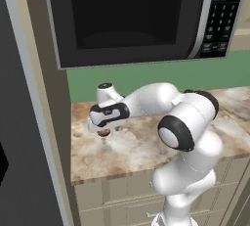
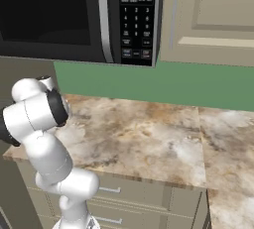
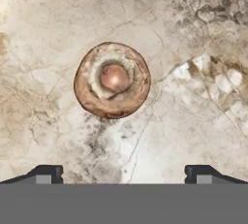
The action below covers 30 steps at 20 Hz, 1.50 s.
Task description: Place the mushroom in the correct fridge rack based on whether it is a fruit or vegetable. Finally, close the fridge door.
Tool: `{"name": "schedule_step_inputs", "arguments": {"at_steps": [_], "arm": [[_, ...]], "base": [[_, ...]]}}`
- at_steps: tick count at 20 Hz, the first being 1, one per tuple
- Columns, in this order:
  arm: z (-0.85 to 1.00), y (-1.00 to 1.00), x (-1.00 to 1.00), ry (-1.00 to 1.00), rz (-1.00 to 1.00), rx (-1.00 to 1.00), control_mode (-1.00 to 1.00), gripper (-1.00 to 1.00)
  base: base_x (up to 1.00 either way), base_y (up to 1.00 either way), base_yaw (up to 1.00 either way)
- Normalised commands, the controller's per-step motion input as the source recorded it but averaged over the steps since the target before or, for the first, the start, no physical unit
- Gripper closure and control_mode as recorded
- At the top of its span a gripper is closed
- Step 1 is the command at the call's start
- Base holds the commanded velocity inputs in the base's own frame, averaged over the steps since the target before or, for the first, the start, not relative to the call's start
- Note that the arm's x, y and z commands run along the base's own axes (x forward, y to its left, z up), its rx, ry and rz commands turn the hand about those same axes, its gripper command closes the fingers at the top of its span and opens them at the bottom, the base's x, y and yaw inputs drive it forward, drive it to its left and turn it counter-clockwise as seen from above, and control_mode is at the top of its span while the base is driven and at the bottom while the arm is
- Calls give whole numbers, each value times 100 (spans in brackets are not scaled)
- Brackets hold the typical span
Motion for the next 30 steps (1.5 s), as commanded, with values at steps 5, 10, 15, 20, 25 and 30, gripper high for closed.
{"name": "schedule_step_inputs", "arguments": {"at_steps": [5, 10, 15, 20, 25, 30], "arm": [[-21, 17, 18, 0, 0, 0, -100, -100], [-21, -2, 30, 0, 1, 3, -100, -100], [-15, 0, 17, 0, 0, 0, -100, -100], [-19, 2, 13, 0, 0, 0, -100, -100], [-16, 21, 14, 0, 0, 0, -100, -100], [-31, 10, 6, 0, 0, 0, -100, 100]], "base": [[0, 0, 0], [0, 0, 0], [0, 0, 0], [0, 0, 0], [0, 0, 0], [0, 0, 0]]}}
